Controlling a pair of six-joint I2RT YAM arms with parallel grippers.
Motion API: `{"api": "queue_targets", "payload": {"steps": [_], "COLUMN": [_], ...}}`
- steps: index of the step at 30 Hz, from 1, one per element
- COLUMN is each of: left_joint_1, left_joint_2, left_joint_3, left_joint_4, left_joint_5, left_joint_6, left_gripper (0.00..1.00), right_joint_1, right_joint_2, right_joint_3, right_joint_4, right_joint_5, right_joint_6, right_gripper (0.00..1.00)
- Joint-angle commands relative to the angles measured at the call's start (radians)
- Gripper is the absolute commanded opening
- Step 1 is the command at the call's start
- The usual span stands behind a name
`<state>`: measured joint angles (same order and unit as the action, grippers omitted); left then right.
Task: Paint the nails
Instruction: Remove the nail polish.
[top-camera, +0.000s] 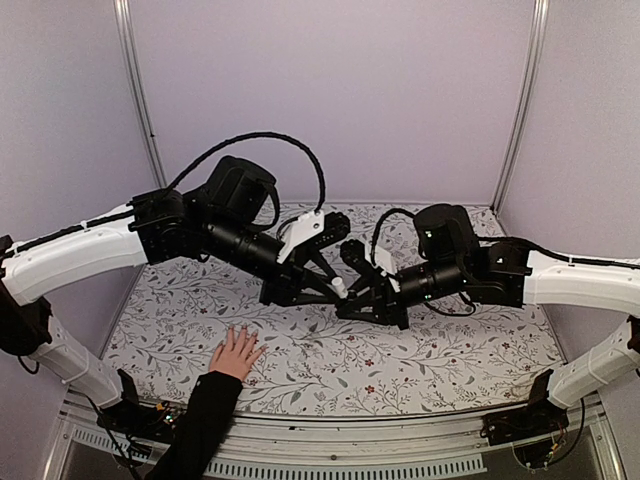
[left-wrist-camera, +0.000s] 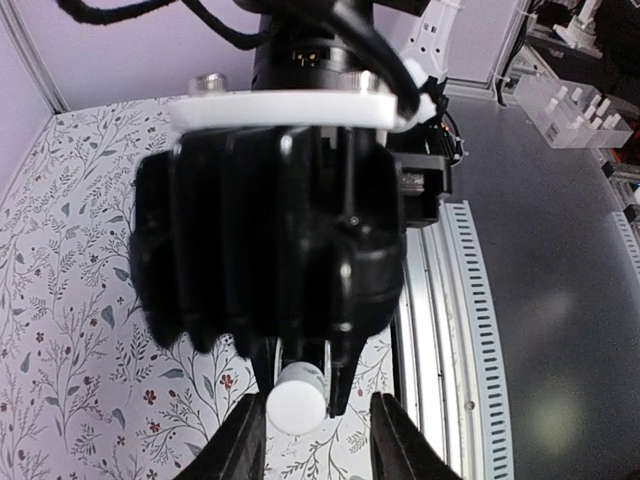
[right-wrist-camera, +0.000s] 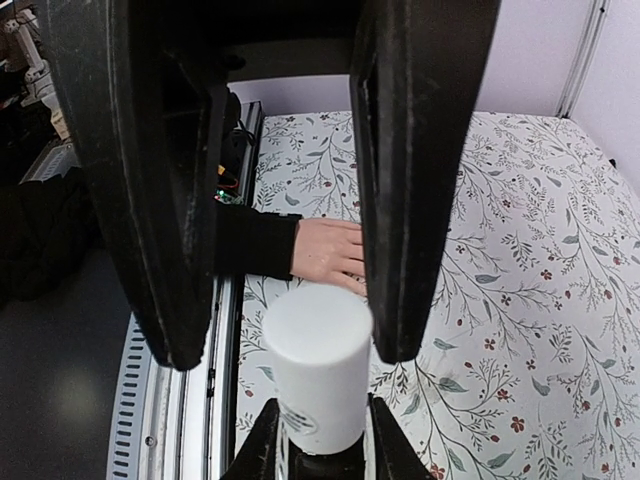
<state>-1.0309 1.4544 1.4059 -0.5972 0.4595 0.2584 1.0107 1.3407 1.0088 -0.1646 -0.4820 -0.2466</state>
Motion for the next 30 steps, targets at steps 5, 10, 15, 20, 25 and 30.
{"api": "queue_targets", "payload": {"steps": [5,10,15,20,25,30], "left_joint_1": [0.007,0.008,0.007,0.007,0.007,0.008], "left_joint_2": [0.011,0.018,0.017,0.018,0.021,0.024], "left_joint_3": [0.020,0.017,0.013,0.011,0.006,0.004], "left_joint_4": [0.005,0.004,0.006,0.010,0.020,0.027], "left_joint_5": [-0.003,-0.002,-0.007,-0.008,-0.006,-0.003], "left_joint_6": [0.001,-0.001,-0.006,-0.010,-0.014,-0.021], "left_gripper": [0.32,0.29,0.28,0.29,0.29,0.25], "right_joint_1": [0.014,0.017,0.018,0.019,0.018,0.020], "right_joint_2": [0.005,0.007,0.007,0.009,0.012,0.012], "right_joint_3": [0.036,0.037,0.037,0.039,0.039,0.039], "right_joint_4": [0.007,0.007,0.005,0.005,0.006,0.007], "right_joint_5": [-0.001,0.000,0.003,0.002,0.005,0.005], "right_joint_6": [-0.010,-0.011,-0.011,-0.012,-0.013,-0.013], "right_gripper": [0.00,0.00,0.00,0.00,0.00,0.00]}}
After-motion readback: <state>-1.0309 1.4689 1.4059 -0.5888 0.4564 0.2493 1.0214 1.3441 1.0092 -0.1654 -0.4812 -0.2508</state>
